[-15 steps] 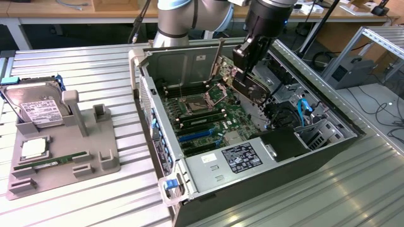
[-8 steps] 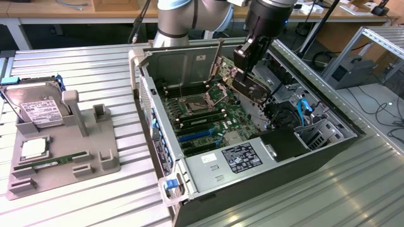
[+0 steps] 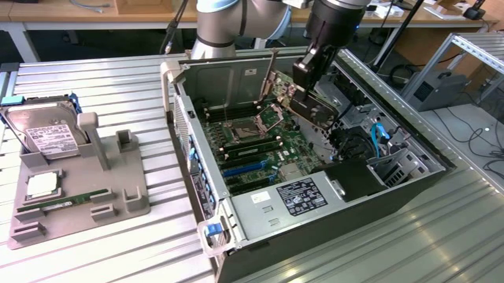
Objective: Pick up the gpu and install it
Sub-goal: 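Insert the gpu into the slot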
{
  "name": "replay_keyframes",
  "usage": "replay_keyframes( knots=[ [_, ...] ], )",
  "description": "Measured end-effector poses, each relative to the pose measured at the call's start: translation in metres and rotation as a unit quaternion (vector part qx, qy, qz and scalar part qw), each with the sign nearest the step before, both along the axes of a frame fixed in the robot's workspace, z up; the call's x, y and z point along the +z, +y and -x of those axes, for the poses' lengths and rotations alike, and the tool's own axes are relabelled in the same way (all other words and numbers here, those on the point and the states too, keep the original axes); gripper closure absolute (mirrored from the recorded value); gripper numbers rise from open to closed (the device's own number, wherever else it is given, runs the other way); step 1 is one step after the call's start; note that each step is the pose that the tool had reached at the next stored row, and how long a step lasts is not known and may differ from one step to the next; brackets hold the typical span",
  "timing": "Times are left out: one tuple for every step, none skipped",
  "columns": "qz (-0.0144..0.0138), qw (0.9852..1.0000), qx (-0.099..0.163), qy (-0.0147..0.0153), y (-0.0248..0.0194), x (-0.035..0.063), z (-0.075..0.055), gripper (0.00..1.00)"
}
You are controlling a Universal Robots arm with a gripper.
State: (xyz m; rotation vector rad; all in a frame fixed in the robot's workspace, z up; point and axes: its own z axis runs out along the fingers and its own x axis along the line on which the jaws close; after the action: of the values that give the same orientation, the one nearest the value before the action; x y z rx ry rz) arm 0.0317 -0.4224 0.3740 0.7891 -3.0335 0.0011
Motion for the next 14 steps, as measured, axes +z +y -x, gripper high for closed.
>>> replay_keyframes(
  knots=[
    [0.0000,1.0000,0.005,0.0000,0.0000,0.0000,0.0000,0.73],
    [0.0000,1.0000,0.007,0.0000,0.0000,0.0000,0.0000,0.73],
    [0.0000,0.9999,0.011,0.0000,0.0000,0.0000,0.0000,0.73],
    [0.0000,0.9999,0.014,0.0000,0.0000,0.0000,0.0000,0.73],
    [0.0000,0.9999,0.015,0.0000,0.0000,0.0000,0.0000,0.73],
    [0.0000,0.9999,0.017,0.0000,0.0000,0.0000,0.0000,0.73],
    [0.0000,0.9998,0.020,0.0000,0.0000,0.0000,0.0000,0.73],
    [0.0000,0.9997,0.024,0.0000,0.0000,0.0000,0.0000,0.73],
    [0.0000,0.9996,0.029,0.0000,0.0000,0.0000,0.0000,0.73],
    [0.0000,0.9995,0.032,0.0000,0.0000,0.0000,0.0000,0.73],
    [0.0000,0.9994,0.036,0.0000,0.0000,0.0000,0.0000,0.73],
    [0.0000,0.9993,0.038,0.0000,0.0000,0.0000,0.0000,0.73],
    [0.0000,0.9992,0.040,0.0000,0.0000,0.0000,0.0000,0.73],
    [0.0000,0.9991,0.042,0.0000,0.0000,0.0000,0.0000,0.73]
  ],
)
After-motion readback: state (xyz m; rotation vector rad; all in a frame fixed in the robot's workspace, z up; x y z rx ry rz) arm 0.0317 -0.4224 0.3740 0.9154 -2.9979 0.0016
